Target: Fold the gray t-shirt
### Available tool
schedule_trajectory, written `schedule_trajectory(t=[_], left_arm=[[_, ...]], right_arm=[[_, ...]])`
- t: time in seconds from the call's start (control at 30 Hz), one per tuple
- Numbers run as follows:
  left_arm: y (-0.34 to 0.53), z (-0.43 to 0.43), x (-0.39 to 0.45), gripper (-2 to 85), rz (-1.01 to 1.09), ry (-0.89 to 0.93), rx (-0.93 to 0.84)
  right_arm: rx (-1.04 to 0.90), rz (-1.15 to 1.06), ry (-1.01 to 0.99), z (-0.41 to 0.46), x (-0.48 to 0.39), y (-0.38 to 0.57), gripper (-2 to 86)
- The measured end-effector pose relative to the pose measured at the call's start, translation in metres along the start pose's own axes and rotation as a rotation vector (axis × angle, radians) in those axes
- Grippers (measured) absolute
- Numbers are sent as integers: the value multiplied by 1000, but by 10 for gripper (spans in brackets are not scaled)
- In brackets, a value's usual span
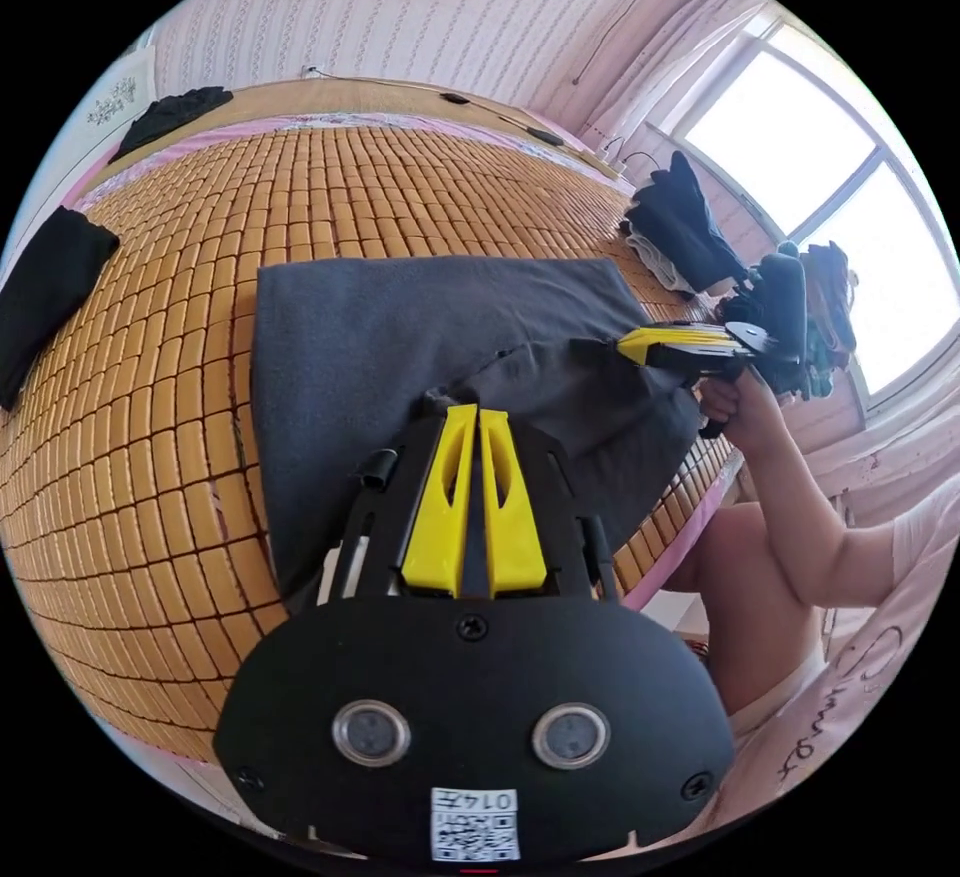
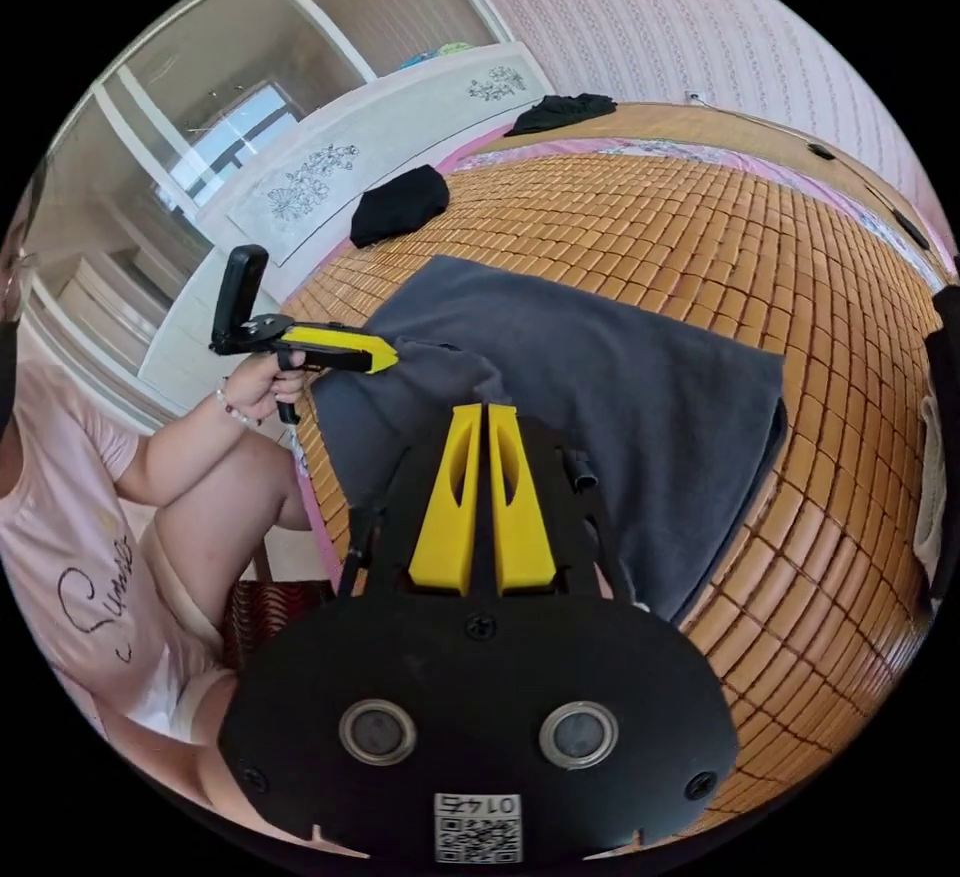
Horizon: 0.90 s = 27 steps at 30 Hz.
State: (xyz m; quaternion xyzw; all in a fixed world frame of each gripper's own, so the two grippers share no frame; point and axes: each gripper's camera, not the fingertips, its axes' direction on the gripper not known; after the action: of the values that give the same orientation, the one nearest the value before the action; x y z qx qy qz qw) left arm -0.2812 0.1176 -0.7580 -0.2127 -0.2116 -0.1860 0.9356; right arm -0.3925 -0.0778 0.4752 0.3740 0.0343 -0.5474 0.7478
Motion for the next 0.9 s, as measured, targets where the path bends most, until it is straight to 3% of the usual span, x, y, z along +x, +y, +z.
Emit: schedule_trajectory(t=[0.2,0.27,0.4,0.5,0.63,0.83,0.9], left_arm=[[5,-21,21,-9,189,118,-97],[10,-18,25,-8,246,202,-186],[20,-2,34,0,326,270,-346],[21,-2,46,21,355,197,-333],[5,-1,65,61,319,109,-172],[-5,38,96,28,351,-114,-266],[-5,36,99,7,392,-98,-301]], right_arm=[[-214,-237,-187,5,-10,18,4],[-323,-300,-236,18,-17,23,4],[-362,-316,-230,29,-19,22,7],[-300,-311,-206,27,-17,15,23],[-190,-306,-179,24,-14,7,54],[-347,-293,-178,69,-7,-1,53],[-363,-318,-229,74,-9,-3,30]])
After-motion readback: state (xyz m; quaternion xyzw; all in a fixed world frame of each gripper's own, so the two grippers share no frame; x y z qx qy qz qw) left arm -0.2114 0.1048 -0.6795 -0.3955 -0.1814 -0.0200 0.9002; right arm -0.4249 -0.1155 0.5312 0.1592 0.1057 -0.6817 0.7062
